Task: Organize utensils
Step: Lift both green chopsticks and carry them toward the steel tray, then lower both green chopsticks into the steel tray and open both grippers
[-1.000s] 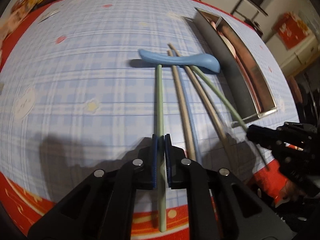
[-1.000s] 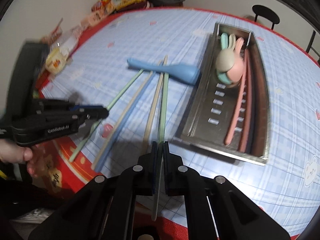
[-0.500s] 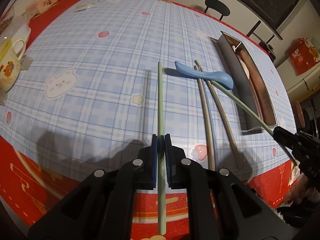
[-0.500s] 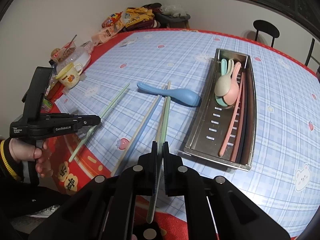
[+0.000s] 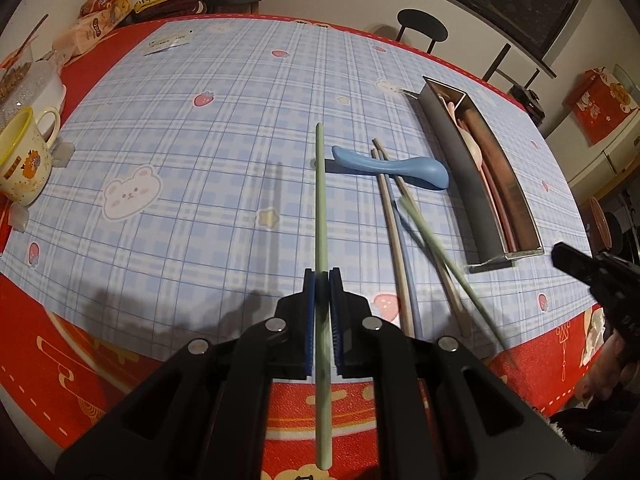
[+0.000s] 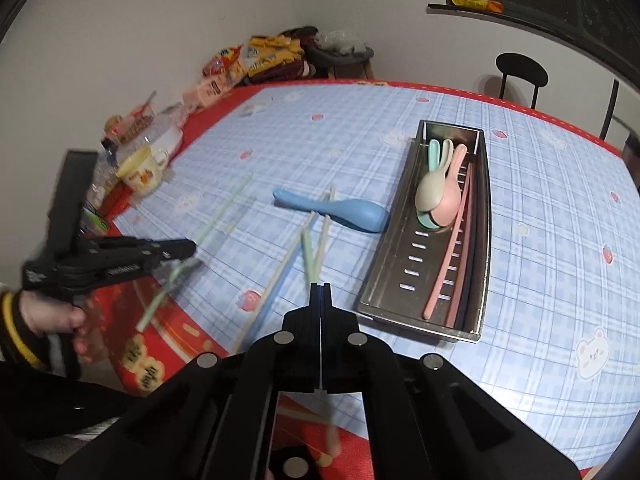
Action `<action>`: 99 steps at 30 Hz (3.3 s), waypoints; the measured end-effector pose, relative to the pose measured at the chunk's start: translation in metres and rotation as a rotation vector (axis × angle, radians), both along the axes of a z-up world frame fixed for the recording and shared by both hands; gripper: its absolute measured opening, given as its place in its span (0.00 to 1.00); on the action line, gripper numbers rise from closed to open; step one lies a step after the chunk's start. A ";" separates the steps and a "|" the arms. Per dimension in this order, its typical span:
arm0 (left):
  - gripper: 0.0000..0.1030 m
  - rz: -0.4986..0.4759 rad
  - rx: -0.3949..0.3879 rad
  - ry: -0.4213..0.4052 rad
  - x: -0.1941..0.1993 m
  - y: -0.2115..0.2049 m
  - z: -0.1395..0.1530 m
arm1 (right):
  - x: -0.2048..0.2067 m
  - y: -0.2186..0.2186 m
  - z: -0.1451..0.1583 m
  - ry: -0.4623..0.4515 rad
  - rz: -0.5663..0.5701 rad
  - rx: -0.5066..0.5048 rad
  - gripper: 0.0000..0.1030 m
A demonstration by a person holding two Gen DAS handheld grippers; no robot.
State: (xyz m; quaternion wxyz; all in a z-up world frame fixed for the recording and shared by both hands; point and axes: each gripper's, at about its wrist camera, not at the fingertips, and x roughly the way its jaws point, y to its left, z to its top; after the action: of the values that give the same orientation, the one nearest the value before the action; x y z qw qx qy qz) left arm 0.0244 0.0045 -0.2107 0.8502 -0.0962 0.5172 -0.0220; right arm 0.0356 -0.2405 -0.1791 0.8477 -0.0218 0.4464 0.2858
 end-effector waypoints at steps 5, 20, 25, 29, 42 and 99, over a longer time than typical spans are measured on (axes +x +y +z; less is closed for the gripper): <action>0.11 -0.014 -0.005 0.000 -0.003 -0.003 -0.002 | 0.006 0.018 -0.031 0.104 0.057 -0.059 0.02; 0.11 -0.007 -0.021 0.020 -0.010 0.003 -0.011 | 0.015 0.033 -0.071 0.172 0.036 -0.191 0.20; 0.11 -0.025 -0.021 0.026 -0.007 -0.001 -0.013 | 0.016 0.031 -0.071 0.156 0.020 -0.209 0.20; 0.11 -0.038 -0.018 0.031 -0.004 -0.003 -0.014 | 0.018 0.028 -0.076 0.175 0.011 -0.202 0.19; 0.11 -0.048 -0.019 0.044 -0.001 -0.005 -0.016 | 0.012 0.029 -0.065 0.158 0.052 -0.144 0.06; 0.30 -0.227 -0.380 0.144 0.201 -0.159 -0.013 | 0.139 -0.073 -0.042 0.219 -0.504 0.155 0.08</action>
State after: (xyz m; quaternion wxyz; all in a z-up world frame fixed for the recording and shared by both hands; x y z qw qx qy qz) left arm 0.2254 -0.1540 -0.2240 0.7698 -0.1971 0.5706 -0.2075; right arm 0.1748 -0.3130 -0.2212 0.8379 0.1858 0.5034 0.0998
